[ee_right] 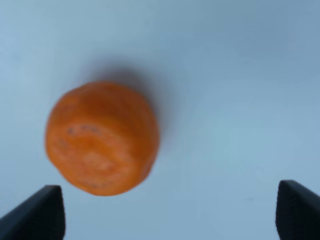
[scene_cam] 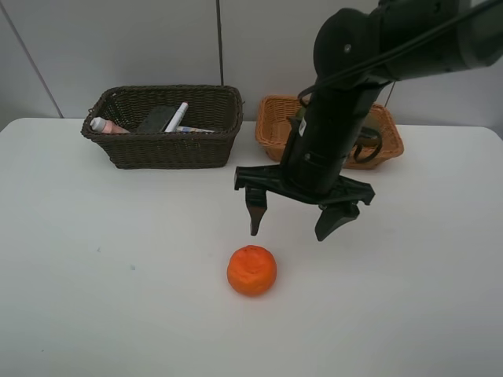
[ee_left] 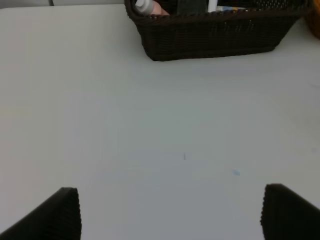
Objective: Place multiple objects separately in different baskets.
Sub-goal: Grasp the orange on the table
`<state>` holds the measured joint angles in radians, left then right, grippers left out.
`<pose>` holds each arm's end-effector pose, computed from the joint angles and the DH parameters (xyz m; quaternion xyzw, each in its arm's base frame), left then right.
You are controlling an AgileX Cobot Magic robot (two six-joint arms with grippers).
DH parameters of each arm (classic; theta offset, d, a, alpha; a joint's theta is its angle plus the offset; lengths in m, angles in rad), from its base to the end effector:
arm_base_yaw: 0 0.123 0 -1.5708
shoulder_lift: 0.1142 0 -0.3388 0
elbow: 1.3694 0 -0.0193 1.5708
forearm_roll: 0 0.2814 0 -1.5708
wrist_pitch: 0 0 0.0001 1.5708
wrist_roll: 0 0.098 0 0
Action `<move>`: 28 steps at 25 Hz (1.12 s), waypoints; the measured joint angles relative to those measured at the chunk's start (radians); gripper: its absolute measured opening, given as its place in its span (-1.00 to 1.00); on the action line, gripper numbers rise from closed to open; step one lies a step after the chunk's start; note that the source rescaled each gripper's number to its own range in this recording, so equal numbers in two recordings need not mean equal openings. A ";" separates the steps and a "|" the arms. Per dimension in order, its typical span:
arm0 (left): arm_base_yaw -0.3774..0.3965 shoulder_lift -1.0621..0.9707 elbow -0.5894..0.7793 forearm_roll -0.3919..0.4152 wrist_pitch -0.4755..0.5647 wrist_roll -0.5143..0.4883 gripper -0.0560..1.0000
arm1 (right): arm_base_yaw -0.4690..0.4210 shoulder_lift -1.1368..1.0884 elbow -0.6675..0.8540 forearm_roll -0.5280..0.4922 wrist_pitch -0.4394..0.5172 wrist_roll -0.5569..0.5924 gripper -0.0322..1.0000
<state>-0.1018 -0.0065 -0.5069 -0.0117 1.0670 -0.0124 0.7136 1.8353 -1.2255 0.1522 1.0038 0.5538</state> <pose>-0.0281 0.0019 0.2902 0.0383 0.8505 -0.0358 0.5234 0.2817 0.2605 0.2170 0.0403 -0.9968 -0.0655 0.0207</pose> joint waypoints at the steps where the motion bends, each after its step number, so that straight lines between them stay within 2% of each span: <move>1: -0.005 0.000 0.000 0.000 0.000 0.000 0.89 | 0.012 0.000 0.000 0.001 -0.019 0.009 0.99; 6: -0.006 0.000 0.000 0.000 0.000 0.000 0.89 | 0.026 0.005 0.000 -0.011 -0.063 0.040 0.99; 11: -0.006 0.000 0.000 0.000 0.000 0.000 0.89 | 0.026 0.059 0.000 -0.035 -0.062 0.040 0.99; 20: -0.006 0.000 0.000 0.000 0.000 0.000 0.89 | 0.049 0.140 0.002 0.011 -0.149 0.040 0.99; 28: -0.006 0.000 0.000 0.000 0.000 0.000 0.89 | 0.050 0.208 -0.001 0.036 -0.166 0.040 1.00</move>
<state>-0.1083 -0.0065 -0.5069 -0.0117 1.0670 -0.0124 0.7638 2.0428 -1.2269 0.1880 0.8376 0.5943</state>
